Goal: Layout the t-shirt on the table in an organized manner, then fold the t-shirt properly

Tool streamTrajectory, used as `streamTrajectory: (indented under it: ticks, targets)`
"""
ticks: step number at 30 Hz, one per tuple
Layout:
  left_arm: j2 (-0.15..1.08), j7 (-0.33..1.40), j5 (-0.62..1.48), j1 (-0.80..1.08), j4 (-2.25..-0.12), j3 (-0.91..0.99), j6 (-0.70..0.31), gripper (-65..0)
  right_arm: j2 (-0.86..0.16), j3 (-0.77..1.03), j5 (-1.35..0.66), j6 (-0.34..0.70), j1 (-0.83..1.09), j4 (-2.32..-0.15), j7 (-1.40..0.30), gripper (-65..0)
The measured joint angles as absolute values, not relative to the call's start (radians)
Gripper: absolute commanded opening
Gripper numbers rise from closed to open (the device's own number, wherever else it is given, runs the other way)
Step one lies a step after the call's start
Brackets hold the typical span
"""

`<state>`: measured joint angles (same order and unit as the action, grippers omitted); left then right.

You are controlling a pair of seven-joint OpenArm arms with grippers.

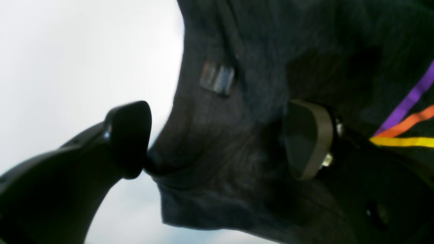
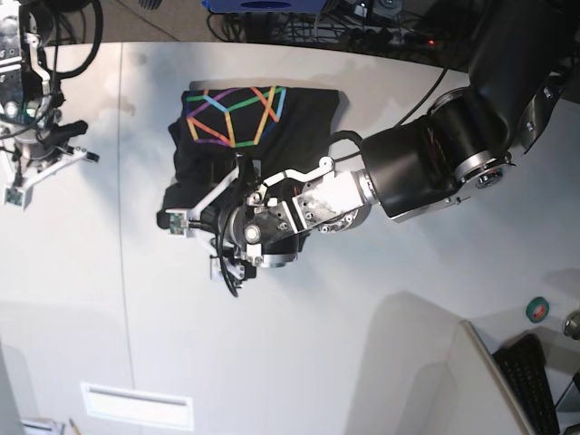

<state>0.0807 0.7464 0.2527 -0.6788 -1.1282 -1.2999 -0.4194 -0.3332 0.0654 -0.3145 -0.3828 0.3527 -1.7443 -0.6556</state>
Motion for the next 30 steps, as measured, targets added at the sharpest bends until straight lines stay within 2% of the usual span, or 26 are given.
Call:
streamTrajectory:
  ticks: [3,4,5,7,9,13,16,20,22,26,30]
  targets:
    - [0.089,0.849,0.245,-0.691,-1.192,-1.237,-0.419,-8.4,-0.332,0.065,-0.315,-0.383,0.353,-1.744,-0.656,-65.0]
    - [0.101,0.875,0.244,-0.688,-1.233,-1.188,-0.419,-11.4,-0.333,0.065,-0.315,-0.383,0.355,-1.744,-0.655,-65.0]
    - [0.119,0.907,0.244,-0.677,-1.287,-1.123,-0.419,-18.1,-0.334,0.064,-0.311,-0.382,0.363,-1.748,-0.651,-65.0]
    - [0.168,0.94,0.243,-0.635,-1.406,-0.991,-0.416,-38.0,-0.334,0.064,-0.31,-0.385,0.384,-1.784,-0.66,-65.0]
    - [0.239,0.968,0.237,-0.528,-1.53,-0.838,-0.404,-65.0,-0.332,0.066,-0.315,-0.382,0.41,-1.829,-0.654,-65.0]
    - [0.355,1.01,0.228,-0.232,-1.735,-0.572,-0.406,-65.0,-0.334,0.07,-0.312,-0.379,0.461,-1.873,-0.647,-65.0]
    - [0.376,0.998,0.234,-0.028,-1.861,-0.386,-0.413,-65.0,-0.334,0.069,-0.31,-0.358,0.554,-1.903,-0.656,-65.0]
    - [0.394,0.988,0.112,0.234,-1.941,-0.176,-0.412,-65.0,-0.336,0.072,-0.31,-0.328,0.66,-1.963,-0.649,-65.0]
    - [0.4,0.979,0.041,0.334,-1.934,-0.121,-0.411,-65.0,-0.338,0.074,-0.311,-0.325,0.712,-1.982,-0.635,-65.0]
    - [0.392,0.792,-0.083,0.546,-1.941,-0.074,-0.411,-65.0,-0.321,0.075,-0.307,-0.331,0.837,-1.979,-0.648,-65.0]
    - [0.385,0.72,-0.228,0.759,-1.933,-0.059,-0.416,-65.0,-0.279,0.097,-0.308,-0.323,0.987,-1.977,-0.65,-65.0]
